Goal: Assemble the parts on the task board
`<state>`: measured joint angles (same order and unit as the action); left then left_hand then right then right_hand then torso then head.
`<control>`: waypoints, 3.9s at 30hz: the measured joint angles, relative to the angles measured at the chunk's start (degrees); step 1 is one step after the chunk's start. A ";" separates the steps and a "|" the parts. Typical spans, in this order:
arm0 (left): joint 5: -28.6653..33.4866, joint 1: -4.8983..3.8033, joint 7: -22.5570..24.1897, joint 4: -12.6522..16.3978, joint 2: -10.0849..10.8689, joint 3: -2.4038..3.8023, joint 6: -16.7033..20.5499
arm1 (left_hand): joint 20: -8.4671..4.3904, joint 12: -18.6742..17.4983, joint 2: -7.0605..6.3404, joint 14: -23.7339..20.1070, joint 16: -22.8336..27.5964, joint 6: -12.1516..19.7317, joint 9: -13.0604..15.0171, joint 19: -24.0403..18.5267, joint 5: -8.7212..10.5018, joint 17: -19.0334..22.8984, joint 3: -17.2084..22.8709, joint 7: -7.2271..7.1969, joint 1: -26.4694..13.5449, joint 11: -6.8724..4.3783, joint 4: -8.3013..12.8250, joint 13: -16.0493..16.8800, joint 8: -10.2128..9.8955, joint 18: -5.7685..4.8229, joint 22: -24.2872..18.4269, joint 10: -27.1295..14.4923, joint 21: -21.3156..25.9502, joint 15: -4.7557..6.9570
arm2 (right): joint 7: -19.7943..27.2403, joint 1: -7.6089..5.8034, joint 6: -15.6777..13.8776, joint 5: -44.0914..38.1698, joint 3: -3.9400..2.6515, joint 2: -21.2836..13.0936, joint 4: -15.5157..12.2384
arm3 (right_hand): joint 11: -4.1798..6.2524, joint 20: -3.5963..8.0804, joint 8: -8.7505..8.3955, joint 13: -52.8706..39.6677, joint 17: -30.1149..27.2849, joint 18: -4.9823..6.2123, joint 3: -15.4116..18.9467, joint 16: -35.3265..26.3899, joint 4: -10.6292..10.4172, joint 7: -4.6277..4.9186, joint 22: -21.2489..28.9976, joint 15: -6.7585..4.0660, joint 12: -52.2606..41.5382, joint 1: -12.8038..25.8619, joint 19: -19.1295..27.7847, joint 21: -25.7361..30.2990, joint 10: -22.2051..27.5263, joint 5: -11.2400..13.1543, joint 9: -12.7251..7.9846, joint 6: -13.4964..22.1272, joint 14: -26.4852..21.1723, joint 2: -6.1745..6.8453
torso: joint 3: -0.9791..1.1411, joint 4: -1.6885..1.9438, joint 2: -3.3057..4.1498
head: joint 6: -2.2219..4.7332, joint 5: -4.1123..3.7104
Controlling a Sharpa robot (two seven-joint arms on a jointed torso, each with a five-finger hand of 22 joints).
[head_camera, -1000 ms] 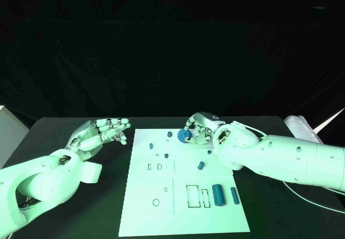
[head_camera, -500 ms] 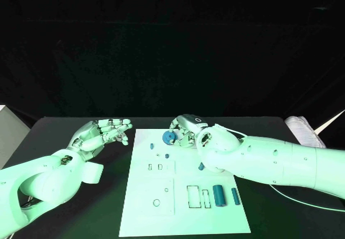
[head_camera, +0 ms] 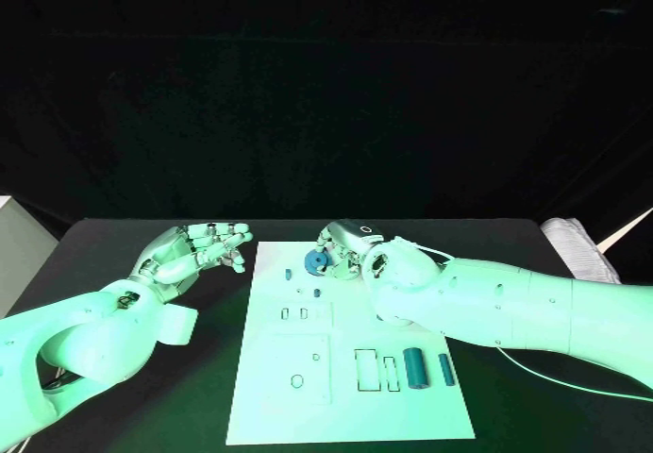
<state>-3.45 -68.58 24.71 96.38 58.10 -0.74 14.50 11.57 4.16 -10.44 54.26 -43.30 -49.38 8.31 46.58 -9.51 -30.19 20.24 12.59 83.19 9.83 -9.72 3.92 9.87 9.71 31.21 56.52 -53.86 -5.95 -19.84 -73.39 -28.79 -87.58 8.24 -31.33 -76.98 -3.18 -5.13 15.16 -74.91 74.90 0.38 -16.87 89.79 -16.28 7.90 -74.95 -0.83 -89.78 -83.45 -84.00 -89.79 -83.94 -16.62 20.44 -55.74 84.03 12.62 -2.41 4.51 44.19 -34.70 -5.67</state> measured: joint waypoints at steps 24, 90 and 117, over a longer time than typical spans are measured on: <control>-0.01 0.00 -0.13 -0.05 -0.01 0.00 -0.06 | 0.00 0.00 0.00 0.00 0.00 0.00 0.00 0.00 0.00 0.00 0.00 0.00 0.00 0.00 0.00 0.00 0.00 0.00 -0.02 0.00 0.00 0.00 | -0.12 0.40 1.64 -0.23 0.18 1.51 2.59 | -1.25 -0.58 -4.12 -0.04 0.03 0.00 -0.54 0.00 -0.05 1.33 0.02 0.86 0.00 2.72 0.04 0.04 0.00 3.57 -1.43 4.85 -0.02 0.88 | 0.10 -0.15 -0.07 | -0.22 0.21; -0.01 0.01 -0.75 -1.58 -0.39 -0.02 -0.50 | -0.11 0.00 0.23 -0.41 -0.22 0.00 -0.04 -0.50 0.00 0.00 0.32 0.00 -0.23 0.00 0.00 0.00 -0.27 -0.01 0.22 -0.42 -0.49 0.00 | 21.87 -0.74 7.90 18.65 0.16 -24.56 -1.53 | -1.33 -1.24 -7.08 -0.01 0.00 0.01 3.72 0.00 2.77 1.68 0.01 1.14 0.83 -0.43 0.00 1.47 -0.10 5.38 -2.12 3.73 0.11 -0.07 | 0.88 -1.66 -0.57 | -0.37 -0.53; -0.02 0.01 -0.82 -1.77 -0.42 -0.02 -0.64 | -0.11 0.00 0.23 -0.41 -0.22 0.00 -0.04 -0.50 0.00 0.00 0.32 0.00 -0.23 0.00 0.00 0.00 -0.27 -0.01 0.20 -0.42 -0.46 -0.01 | 22.24 0.90 9.88 18.62 0.27 -21.96 0.86 | -1.32 -1.24 -7.08 0.00 0.04 0.01 2.83 0.00 2.66 1.37 0.03 1.14 0.83 -0.95 0.00 1.47 -0.10 3.75 -2.01 2.55 0.11 -0.61 | 0.78 -1.64 -0.63 | -1.18 -0.55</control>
<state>-3.47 -68.57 23.89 94.61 57.68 -0.76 13.87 11.47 4.16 -10.21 53.85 -43.52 -49.37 8.27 46.07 -9.51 -30.19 20.56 12.59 82.97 9.83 -9.72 3.92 9.60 9.70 31.41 56.10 -54.32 -5.95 2.41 -72.49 -18.91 -68.97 8.51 -53.29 -76.12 -4.51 -6.37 8.08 -74.91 74.95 0.38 -14.04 89.79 -13.61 9.27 -74.92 0.31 -88.95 -84.41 -84.00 -88.32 -84.03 -12.87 18.44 -53.20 84.14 12.01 -1.63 2.87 43.56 -35.88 -6.22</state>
